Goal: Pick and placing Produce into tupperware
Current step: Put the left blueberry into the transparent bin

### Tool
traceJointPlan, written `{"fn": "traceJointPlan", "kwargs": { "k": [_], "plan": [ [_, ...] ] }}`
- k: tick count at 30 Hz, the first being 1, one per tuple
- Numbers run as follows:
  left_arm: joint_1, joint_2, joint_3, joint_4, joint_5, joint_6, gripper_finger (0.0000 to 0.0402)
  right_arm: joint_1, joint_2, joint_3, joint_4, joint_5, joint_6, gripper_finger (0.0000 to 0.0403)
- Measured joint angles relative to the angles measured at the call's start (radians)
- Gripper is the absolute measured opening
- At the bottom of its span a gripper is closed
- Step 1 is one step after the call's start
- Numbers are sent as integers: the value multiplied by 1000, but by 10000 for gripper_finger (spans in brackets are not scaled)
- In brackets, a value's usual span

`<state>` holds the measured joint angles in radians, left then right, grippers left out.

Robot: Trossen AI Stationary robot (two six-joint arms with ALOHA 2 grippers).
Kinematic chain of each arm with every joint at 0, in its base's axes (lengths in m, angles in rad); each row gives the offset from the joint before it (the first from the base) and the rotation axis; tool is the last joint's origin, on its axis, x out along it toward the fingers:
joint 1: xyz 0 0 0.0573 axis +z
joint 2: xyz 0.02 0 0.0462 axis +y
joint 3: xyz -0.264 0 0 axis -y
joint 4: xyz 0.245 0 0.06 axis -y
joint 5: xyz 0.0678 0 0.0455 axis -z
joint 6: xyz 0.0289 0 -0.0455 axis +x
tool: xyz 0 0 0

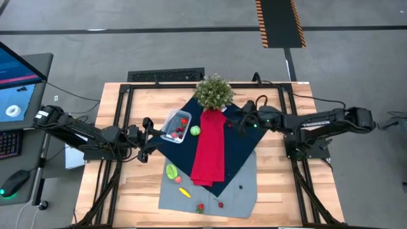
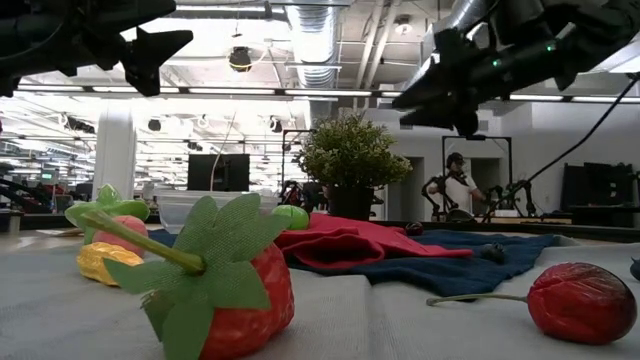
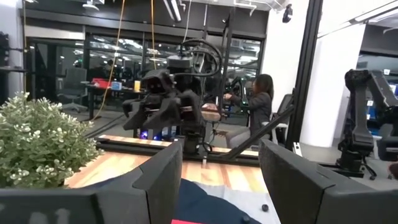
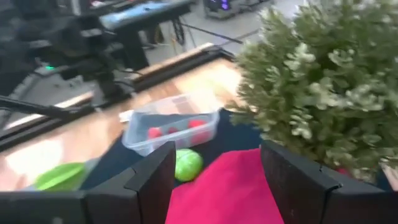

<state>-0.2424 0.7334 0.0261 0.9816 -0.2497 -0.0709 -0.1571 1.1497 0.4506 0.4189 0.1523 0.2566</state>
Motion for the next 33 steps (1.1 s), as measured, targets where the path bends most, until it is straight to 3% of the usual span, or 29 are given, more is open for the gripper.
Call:
{"fn": "traceJointPlan", "kwargs": {
  "k": [7, 18, 21, 26, 33],
  "plan": [
    [0, 0, 0, -4, 0, -44, 203, 23, 17, 0, -255, 51, 148, 260],
    [1, 0, 0, -1, -49, -42, 203, 362, 27, 1, -353, -103, 127, 260],
    [1, 0, 0, -3, -51, -42, 203, 461, 53, 0, -363, -70, 201, 260],
    [1, 0, 0, -4, -51, -42, 203, 594, 130, 0, -234, -9, 264, 260],
    [1, 0, 0, -5, -51, -45, 203, 687, 317, 39, -188, 132, 341, 260]
  ]
}}
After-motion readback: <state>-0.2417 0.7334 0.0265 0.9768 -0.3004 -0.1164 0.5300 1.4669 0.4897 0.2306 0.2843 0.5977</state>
